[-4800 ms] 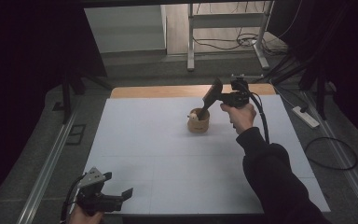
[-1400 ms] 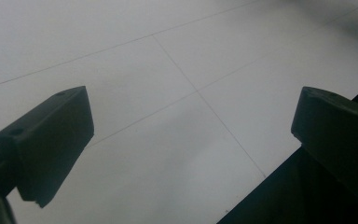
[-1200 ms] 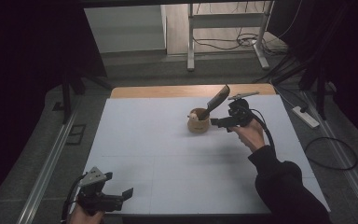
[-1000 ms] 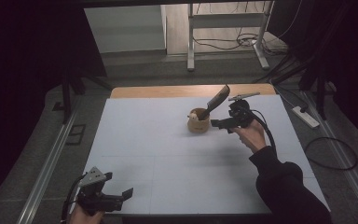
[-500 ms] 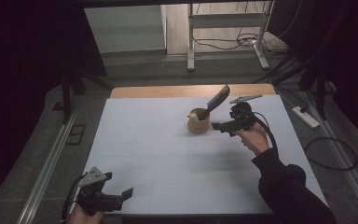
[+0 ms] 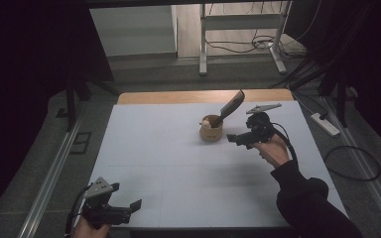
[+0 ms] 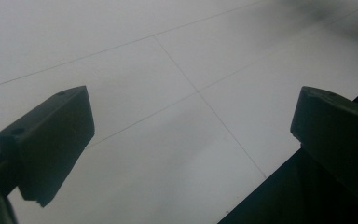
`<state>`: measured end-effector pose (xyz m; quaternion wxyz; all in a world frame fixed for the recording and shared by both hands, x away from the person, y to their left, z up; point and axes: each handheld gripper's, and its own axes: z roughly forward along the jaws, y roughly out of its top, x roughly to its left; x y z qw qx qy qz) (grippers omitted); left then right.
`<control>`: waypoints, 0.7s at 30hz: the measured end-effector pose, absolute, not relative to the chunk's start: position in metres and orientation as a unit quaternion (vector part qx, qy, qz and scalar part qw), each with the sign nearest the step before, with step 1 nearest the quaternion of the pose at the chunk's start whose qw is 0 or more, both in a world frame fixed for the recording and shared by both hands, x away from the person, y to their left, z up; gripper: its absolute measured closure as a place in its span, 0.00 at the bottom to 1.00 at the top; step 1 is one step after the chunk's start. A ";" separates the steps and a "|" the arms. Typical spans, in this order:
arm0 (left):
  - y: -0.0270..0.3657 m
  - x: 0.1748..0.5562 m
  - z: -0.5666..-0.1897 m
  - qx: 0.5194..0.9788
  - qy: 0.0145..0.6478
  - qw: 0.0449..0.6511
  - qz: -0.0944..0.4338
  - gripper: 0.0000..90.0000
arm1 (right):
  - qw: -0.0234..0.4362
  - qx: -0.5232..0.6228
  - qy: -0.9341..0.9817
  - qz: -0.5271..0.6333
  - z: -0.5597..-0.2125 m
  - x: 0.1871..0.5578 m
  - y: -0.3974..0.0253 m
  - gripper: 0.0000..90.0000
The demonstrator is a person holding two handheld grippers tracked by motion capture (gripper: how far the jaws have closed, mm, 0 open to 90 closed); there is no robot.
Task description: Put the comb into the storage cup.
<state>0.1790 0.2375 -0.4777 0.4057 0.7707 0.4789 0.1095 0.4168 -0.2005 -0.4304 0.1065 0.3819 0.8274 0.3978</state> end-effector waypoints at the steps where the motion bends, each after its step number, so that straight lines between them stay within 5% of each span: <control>1: 0.237 0.179 -0.478 0.770 0.479 0.407 0.109 0.00 | 0.107 0.382 0.828 0.397 -0.430 0.416 -0.201 0.00; 21: 0.238 0.179 -0.478 0.770 0.479 0.407 0.109 0.00 | 0.123 0.366 0.839 0.384 -0.433 0.394 -0.209 0.00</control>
